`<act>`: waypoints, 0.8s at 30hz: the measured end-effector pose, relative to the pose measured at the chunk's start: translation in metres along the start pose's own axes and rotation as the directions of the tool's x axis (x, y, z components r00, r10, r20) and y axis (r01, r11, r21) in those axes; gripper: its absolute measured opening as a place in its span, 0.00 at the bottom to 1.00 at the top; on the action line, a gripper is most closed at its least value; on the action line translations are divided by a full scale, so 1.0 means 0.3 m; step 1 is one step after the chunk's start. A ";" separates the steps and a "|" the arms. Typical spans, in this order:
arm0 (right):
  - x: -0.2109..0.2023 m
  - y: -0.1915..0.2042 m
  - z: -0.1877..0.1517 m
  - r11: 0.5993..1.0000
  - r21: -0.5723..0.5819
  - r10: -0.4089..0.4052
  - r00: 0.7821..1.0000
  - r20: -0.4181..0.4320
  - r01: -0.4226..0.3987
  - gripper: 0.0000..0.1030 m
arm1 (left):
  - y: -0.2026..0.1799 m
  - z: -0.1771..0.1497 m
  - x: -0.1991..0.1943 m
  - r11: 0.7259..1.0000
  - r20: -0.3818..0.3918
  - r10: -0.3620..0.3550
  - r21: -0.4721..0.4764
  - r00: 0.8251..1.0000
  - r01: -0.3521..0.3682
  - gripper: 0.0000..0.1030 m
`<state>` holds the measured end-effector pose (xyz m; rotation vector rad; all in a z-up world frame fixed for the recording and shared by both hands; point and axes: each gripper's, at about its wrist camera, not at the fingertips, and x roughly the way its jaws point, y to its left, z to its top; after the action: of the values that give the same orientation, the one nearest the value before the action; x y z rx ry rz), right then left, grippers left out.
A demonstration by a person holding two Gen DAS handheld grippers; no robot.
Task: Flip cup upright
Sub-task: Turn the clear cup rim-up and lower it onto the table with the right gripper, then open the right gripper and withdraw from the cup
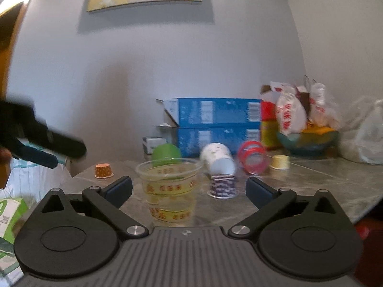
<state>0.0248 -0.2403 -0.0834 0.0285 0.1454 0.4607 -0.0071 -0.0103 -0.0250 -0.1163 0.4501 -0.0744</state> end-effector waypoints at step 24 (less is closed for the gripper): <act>-0.093 -0.113 0.194 0.992 0.127 0.025 0.966 -0.259 0.008 0.99 | -0.156 0.033 0.026 0.999 -0.091 0.019 0.034 0.996 -0.016 1.00</act>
<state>0.0235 -0.2828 -0.0240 0.0939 0.4329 0.4619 0.0022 -0.0566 -0.0135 -0.0764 0.5405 -0.0705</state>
